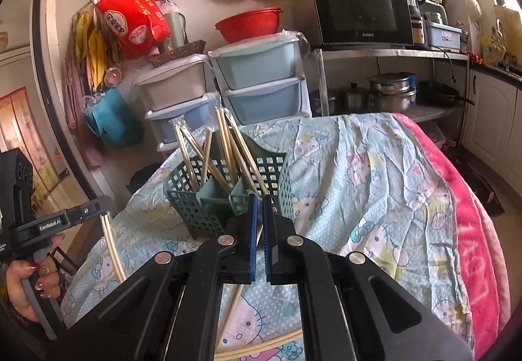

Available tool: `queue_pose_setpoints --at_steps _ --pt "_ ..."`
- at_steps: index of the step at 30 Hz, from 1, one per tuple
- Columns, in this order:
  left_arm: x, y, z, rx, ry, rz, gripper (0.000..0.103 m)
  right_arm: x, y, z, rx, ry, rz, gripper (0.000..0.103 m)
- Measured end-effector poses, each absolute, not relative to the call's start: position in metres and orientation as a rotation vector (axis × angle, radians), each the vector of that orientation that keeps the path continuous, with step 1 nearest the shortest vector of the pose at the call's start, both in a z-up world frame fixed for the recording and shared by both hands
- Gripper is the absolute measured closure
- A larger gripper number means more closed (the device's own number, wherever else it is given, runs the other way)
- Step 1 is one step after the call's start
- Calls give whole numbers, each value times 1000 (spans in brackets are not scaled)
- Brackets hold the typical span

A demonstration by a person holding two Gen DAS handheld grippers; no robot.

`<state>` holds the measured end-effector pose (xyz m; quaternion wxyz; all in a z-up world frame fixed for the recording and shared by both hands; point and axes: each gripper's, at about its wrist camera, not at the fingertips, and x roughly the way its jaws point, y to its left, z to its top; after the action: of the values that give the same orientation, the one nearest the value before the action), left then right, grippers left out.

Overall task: Organize utensils
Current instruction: 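Lift both held chopstick pairs and carry them above the green caddy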

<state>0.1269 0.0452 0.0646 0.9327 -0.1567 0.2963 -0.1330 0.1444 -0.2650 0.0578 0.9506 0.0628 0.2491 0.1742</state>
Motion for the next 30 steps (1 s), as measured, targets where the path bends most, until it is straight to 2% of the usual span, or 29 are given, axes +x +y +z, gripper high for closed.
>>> queue_pose_setpoints --at_steps 30 --pt "142 -10 139 -225 453 -406 101 132 -247 121 68 342 410 100"
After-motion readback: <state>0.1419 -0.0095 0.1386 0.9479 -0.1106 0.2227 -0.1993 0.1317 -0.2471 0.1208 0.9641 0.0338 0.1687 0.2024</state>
